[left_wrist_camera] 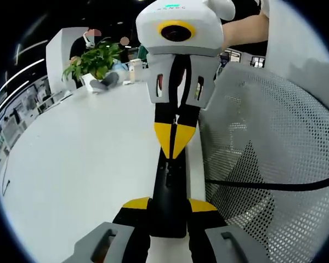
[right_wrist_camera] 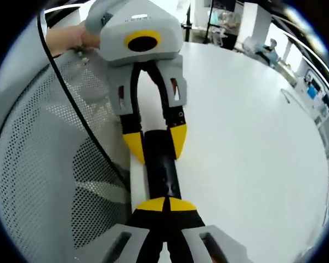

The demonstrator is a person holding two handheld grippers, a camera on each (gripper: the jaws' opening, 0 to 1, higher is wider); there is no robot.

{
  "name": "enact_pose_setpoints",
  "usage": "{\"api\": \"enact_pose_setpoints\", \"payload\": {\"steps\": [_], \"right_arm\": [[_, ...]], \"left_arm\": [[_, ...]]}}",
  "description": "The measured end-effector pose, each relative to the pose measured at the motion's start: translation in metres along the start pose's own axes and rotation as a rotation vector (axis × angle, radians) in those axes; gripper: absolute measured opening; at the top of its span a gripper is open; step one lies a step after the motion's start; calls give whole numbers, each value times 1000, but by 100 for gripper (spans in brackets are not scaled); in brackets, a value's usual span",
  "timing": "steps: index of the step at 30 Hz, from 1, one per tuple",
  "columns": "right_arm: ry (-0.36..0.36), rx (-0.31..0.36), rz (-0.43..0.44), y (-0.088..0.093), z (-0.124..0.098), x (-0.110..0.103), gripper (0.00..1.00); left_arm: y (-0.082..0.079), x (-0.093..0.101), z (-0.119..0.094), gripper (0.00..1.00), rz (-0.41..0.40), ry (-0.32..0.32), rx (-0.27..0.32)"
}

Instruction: Press the specified remote control buttons in sequence, fully releasing each button before pressing the next.

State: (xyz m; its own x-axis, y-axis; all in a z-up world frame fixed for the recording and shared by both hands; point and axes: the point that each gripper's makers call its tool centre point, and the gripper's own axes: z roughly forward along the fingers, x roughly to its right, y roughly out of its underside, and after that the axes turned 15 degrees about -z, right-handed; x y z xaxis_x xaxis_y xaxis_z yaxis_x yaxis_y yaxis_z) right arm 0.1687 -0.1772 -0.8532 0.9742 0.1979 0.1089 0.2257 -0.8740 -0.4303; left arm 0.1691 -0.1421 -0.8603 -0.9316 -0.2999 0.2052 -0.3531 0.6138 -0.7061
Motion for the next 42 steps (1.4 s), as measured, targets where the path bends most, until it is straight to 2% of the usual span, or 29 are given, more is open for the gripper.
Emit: {"api": "enact_pose_setpoints", "payload": {"steps": [4, 7, 10, 13, 19, 24, 28, 33, 36, 39, 42], "right_arm": [[3, -19, -48, 1, 1, 0, 0], [-5, -7, -18, 2, 1, 2, 0], [-17, 35, 63, 1, 0, 2, 0], [-18, 47, 41, 2, -1, 2, 0], [-10, 67, 102, 1, -2, 2, 0], [2, 28, 95, 9, -3, 1, 0], [-1, 27, 92, 10, -4, 0, 0], [-20, -41, 41, 10, -1, 0, 0], [-53, -72, 83, 10, -1, 2, 0], [-63, -58, 131, 11, -2, 3, 0], [-35, -21, 86, 12, -4, 0, 0]], "left_arm": [[0, 0, 0, 24, 1, 1, 0], [0, 0, 0, 24, 3, 2, -1], [0, 0, 0, 24, 4, 3, -2], [0, 0, 0, 24, 3, 1, -2], [0, 0, 0, 24, 6, 0, -4], [0, 0, 0, 24, 8, 3, -5], [0, 1, 0, 24, 12, 6, -6], [0, 1, 0, 24, 11, 5, -7], [0, 1, 0, 24, 12, 6, -8], [0, 1, 1, 24, 13, 7, -8], [-1, 1, 1, 24, 11, 7, -6]]}}
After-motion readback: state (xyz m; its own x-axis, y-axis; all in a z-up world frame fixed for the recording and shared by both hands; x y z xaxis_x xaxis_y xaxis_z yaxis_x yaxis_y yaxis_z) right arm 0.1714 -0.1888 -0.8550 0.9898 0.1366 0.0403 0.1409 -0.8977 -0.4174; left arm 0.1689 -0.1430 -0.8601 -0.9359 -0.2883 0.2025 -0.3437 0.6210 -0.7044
